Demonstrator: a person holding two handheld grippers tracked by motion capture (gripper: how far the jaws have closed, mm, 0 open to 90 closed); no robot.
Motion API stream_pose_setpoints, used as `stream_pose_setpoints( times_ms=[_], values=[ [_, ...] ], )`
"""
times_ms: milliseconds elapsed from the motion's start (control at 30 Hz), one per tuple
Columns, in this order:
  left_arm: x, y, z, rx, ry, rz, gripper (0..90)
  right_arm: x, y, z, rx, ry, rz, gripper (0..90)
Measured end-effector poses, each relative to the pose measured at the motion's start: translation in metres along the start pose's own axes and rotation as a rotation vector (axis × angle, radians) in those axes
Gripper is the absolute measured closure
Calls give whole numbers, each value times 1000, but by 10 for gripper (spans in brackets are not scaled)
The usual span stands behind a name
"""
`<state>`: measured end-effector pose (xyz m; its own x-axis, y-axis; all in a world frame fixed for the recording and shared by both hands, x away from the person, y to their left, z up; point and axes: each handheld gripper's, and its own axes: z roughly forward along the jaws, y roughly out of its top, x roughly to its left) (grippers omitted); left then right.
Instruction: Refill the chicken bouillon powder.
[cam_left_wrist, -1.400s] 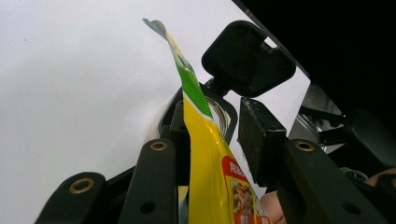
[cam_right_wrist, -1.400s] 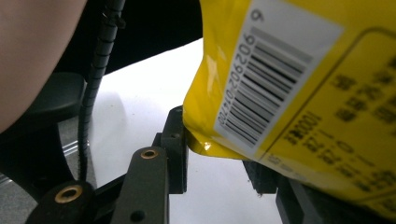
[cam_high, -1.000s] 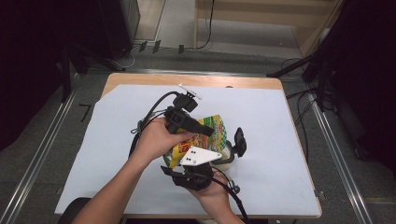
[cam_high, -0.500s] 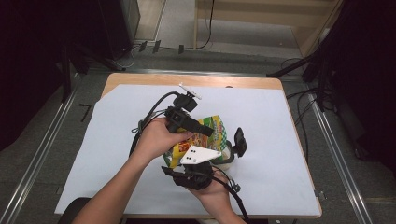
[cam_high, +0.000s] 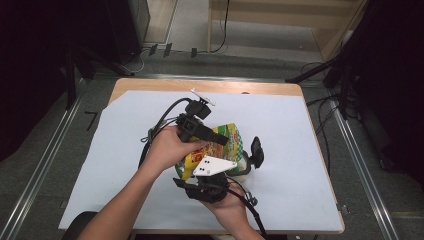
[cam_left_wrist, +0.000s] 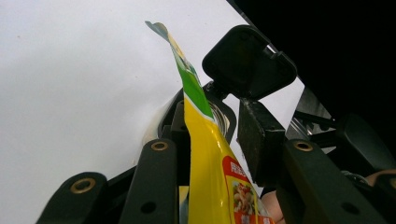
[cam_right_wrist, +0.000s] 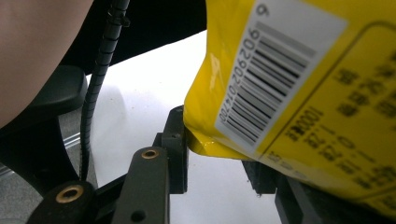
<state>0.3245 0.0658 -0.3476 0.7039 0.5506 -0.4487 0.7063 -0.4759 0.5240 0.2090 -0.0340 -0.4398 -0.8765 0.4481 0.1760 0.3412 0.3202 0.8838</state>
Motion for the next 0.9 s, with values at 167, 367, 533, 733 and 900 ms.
stream_pose_setpoints(
  times_ms=[167, 367, 533, 733, 900],
  values=[
    [0, 0, 0, -4, 2, 3, 693, 0, 0, 0, 1, 0, 0, 664],
    [0, 0, 0, -4, 2, 3, 692, 0, 0, 0, 0, -1, 2, 664],
    [0, 1, 0, -7, 5, 0, 697, -1, 1, 0, 3, -2, -2, 665],
    [0, 1, -1, -10, 0, -2, 697, -1, 1, 0, 4, -1, -2, 664],
    [3, 2, -2, -7, -12, -19, 695, -1, 5, -3, 16, 4, -1, 664]
  ],
)
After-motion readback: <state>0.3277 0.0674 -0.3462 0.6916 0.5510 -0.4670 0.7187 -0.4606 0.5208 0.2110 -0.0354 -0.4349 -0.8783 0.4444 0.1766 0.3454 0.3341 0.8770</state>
